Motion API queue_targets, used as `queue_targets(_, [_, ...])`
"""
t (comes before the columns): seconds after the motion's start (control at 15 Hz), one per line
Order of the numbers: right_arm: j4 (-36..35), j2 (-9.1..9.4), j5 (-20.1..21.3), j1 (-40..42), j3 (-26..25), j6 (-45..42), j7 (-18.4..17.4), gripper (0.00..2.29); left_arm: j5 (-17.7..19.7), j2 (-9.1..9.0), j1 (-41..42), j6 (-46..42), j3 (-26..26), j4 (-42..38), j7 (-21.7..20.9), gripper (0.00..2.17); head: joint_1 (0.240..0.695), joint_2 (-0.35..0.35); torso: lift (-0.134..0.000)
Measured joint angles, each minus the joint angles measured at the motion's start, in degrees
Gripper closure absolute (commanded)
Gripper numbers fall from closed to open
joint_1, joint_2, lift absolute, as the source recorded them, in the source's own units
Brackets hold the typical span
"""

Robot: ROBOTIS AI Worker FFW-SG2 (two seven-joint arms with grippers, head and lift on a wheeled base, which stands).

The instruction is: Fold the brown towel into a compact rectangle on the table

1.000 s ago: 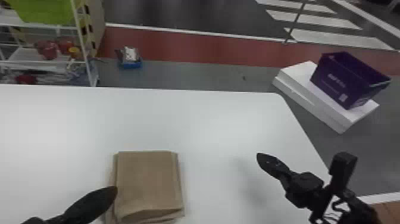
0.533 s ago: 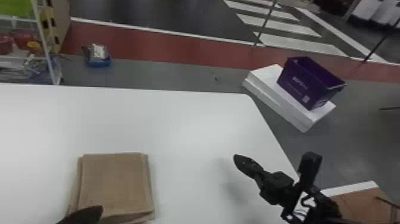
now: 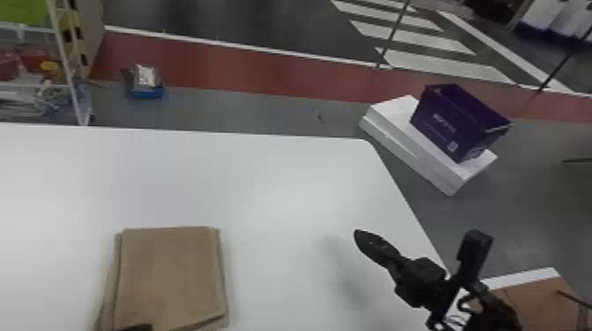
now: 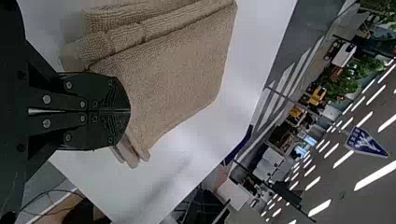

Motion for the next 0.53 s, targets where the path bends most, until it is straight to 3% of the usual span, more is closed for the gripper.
queue_targets(0.27, [-0.97,0.03,-0.89,0.55,-0.39,0.05,0.32,1.71,-3.48,0.2,0.14,-0.71,-1.42,1.17,0.5,1.42,0.695,-0.35,-0.123])
queue_targets(0.53, [-2.99,0.23,-2.61,1.71,-1.28,0.32,0.42,1.71,-3.14,0.23,0.72,-0.06,-1.52,-1.99,0.42,1.4,0.695,-0.35,-0.123])
